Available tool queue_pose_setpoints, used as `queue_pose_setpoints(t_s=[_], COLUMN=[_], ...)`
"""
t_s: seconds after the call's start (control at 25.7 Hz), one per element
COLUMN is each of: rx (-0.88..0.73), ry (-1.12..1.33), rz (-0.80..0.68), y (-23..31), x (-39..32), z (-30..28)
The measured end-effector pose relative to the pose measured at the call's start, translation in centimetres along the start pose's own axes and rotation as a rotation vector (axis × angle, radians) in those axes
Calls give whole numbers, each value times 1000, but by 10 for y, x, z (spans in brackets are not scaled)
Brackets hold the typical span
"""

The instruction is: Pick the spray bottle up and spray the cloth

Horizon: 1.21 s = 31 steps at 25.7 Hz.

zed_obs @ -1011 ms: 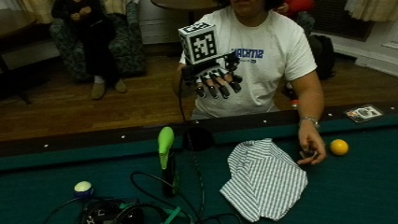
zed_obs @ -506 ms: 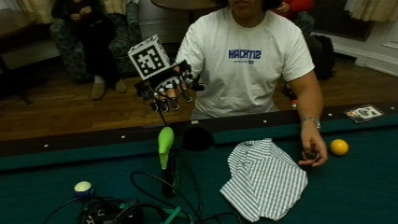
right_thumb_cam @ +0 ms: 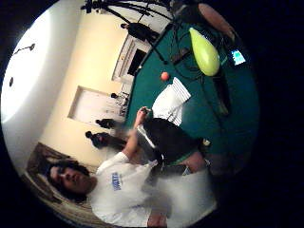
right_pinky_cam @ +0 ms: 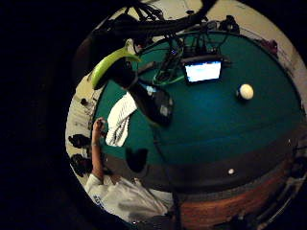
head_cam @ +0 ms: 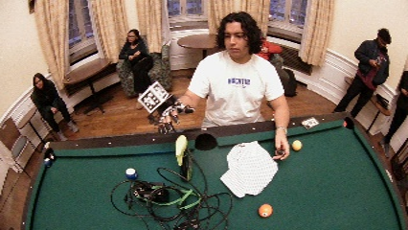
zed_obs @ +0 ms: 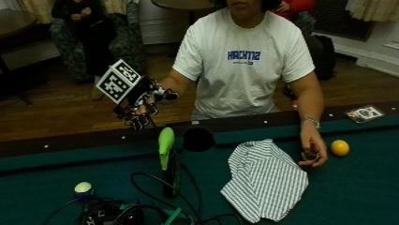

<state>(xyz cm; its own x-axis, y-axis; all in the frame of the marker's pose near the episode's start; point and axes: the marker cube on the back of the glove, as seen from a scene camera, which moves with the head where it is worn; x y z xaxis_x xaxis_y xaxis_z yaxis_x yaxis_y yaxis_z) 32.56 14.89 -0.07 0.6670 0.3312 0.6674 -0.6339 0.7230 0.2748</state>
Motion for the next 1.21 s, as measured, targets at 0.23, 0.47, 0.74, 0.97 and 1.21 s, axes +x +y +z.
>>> queue_pose_setpoints(t_s=[0.23, 0.47, 0.74, 0.97, 1.21], rx=[25, 25, 98, 145, 245], ry=[-162, -276, -395, -401, -403], rz=[43, 77, 145, 216, 278], y=[7, 13, 4, -9, -26], x=[28, 45, 57, 67, 71], z=[13, 34, 56, 69, 73])
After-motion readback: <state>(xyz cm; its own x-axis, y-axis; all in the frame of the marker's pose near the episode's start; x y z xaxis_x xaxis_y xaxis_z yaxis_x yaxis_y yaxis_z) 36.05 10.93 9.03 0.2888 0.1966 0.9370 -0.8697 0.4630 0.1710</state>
